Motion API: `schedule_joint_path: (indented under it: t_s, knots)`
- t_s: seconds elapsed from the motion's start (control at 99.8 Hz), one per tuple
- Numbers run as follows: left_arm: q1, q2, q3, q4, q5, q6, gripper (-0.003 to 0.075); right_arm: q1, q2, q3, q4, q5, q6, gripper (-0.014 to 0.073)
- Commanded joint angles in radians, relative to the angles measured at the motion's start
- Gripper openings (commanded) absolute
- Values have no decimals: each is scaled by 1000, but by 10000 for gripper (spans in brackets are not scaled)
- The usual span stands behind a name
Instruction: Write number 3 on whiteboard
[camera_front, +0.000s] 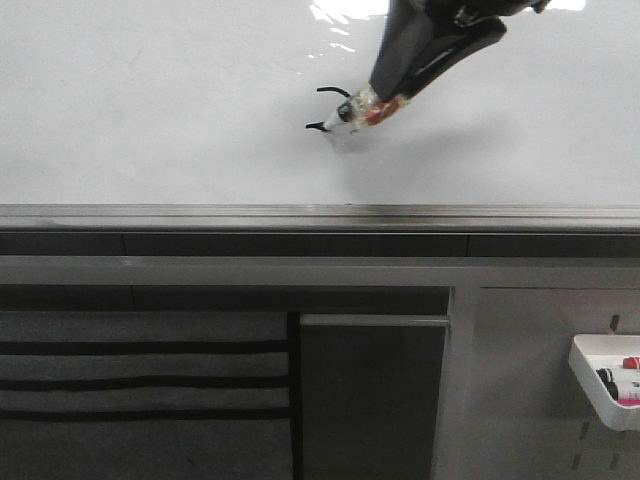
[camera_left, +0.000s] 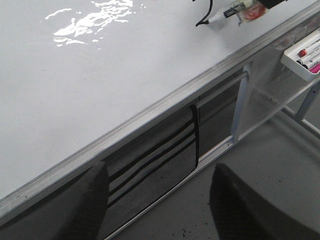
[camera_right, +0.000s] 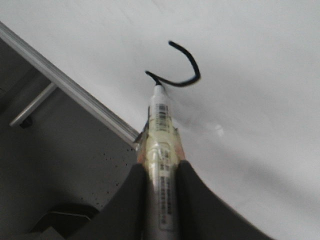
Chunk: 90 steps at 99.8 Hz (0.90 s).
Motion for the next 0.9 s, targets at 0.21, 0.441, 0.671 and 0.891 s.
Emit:
schedule_joint_path:
  t_s: [0.21,0.441,0.671,0.891]
  knots:
    - [5,-4,-26,-31,-65,-12,410,47,-22,28,-17,-101,6,14]
    - [5,-4,-26,-31,-65,-12,410,107,5,-50,-5,-151,6,14]
    - [5,-4,-26,-31,-65,-12,410,191,-220,88,-3,-124,-47,14]
    - [5,-4,-26,-31,-65,-12,410,272,-370,218,-3,-142,-162,14]
